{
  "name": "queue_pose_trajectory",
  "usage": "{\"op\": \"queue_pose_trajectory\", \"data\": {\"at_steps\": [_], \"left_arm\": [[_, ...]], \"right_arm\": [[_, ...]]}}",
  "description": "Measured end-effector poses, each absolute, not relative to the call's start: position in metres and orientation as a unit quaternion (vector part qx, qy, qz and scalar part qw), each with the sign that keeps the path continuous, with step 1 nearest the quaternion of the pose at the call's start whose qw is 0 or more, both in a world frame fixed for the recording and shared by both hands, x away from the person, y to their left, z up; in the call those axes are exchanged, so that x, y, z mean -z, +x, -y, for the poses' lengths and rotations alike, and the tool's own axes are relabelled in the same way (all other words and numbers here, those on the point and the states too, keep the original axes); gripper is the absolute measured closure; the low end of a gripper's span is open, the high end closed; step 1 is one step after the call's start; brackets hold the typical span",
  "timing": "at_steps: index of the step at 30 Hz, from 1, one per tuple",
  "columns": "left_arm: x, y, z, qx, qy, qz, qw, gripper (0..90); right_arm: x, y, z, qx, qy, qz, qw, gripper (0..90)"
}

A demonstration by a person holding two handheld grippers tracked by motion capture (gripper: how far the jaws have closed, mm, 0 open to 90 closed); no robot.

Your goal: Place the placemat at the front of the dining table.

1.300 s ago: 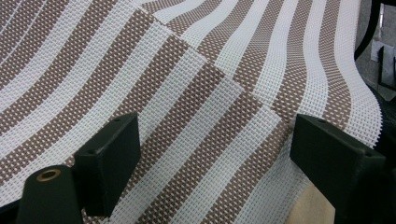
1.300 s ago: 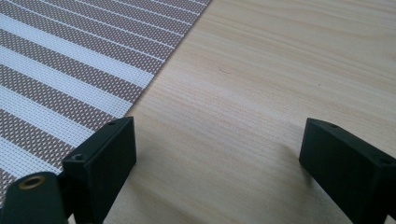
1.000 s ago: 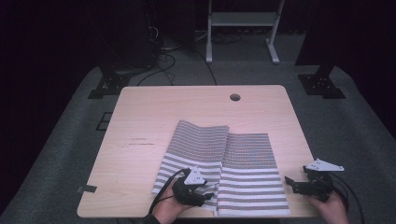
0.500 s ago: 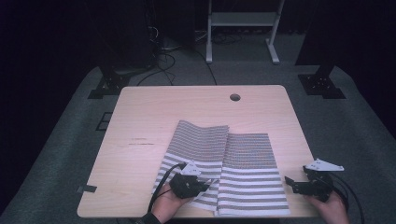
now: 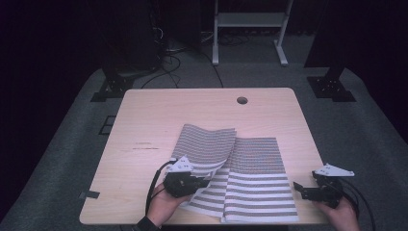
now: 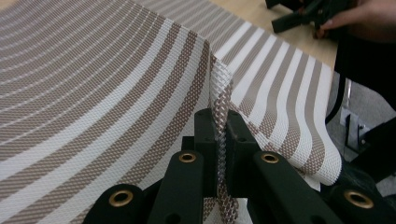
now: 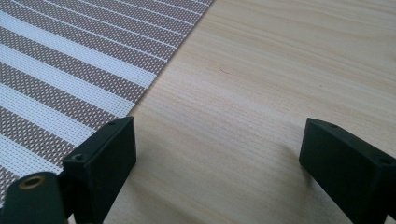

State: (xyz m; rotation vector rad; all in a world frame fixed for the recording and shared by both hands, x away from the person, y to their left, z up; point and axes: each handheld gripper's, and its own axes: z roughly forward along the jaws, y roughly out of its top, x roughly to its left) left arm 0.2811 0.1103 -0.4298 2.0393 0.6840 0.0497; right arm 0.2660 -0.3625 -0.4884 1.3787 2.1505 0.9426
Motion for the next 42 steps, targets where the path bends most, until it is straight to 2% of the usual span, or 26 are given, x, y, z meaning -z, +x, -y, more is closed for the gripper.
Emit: {"op": "queue_pose_trajectory", "data": {"at_steps": [24, 42], "left_arm": [[0.399, 0.291, -0.175, -0.078, 0.773, -0.337, 0.532, 86.4], [0.397, 0.3, -0.225, -0.123, 0.742, -0.393, 0.529, 86.4]], "right_arm": [[0.488, 0.266, 0.363, -0.339, 0.495, -0.773, 0.208, 9.6], [0.488, 0.266, 0.362, -0.339, 0.495, -0.773, 0.208, 9.6]]}}
